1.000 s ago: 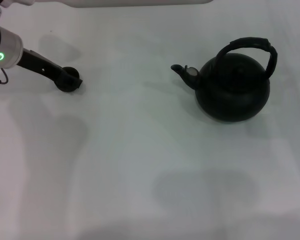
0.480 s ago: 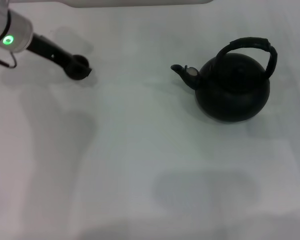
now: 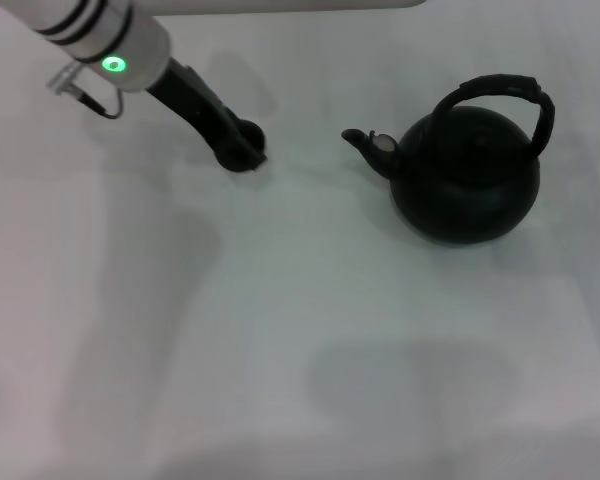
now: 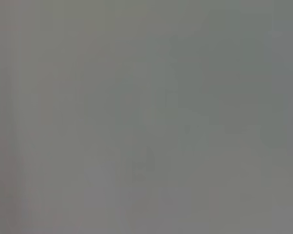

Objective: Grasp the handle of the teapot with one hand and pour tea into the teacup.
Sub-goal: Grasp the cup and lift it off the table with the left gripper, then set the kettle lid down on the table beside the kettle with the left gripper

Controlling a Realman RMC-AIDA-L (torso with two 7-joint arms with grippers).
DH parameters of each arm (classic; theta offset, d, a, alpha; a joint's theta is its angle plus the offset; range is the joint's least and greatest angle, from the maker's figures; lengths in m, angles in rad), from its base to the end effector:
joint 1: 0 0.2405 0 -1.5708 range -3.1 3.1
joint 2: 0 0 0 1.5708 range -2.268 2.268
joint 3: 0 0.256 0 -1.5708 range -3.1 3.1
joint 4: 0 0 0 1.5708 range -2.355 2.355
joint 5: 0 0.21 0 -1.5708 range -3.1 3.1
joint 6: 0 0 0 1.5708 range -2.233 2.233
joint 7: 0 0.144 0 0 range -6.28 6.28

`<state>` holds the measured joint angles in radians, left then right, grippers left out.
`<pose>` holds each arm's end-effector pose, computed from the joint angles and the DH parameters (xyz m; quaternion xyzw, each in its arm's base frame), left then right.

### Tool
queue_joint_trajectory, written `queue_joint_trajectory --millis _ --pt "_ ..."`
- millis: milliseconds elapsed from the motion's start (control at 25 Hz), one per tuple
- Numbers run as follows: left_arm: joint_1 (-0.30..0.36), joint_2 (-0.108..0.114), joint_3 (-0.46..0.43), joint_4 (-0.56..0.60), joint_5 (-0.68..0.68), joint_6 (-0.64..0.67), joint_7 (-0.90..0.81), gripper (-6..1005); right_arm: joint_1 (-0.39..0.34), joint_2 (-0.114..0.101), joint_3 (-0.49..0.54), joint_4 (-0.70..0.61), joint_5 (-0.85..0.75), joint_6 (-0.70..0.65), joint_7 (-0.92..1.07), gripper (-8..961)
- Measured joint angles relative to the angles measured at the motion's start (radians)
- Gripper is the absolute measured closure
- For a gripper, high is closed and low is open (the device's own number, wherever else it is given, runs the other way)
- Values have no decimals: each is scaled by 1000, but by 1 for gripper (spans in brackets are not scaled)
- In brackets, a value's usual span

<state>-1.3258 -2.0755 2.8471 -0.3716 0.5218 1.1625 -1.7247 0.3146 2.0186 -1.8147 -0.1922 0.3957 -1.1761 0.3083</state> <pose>-0.1711 0.4362 -0.0487 -0.9607 -0.2112 0.1378 0.1162 0.3709 0.3083 0.0346 -0.6468 0.2675 0.3146 0.6412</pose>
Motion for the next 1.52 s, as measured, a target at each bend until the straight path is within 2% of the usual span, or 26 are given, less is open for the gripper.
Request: queue_joint_trajectory --millis 400,800,1520 --pt "-27 -1 0 115 76 -1 -5 299 2 1 0 -1 2 0 0 82" --pt "-22 -3 0 188 119 -45 -3 298 4 2 0 -3 4 2 0 82" --pt "-12 -6 -2 223 139 -106 -6 299 5 2 0 -3 17 0 0 83"
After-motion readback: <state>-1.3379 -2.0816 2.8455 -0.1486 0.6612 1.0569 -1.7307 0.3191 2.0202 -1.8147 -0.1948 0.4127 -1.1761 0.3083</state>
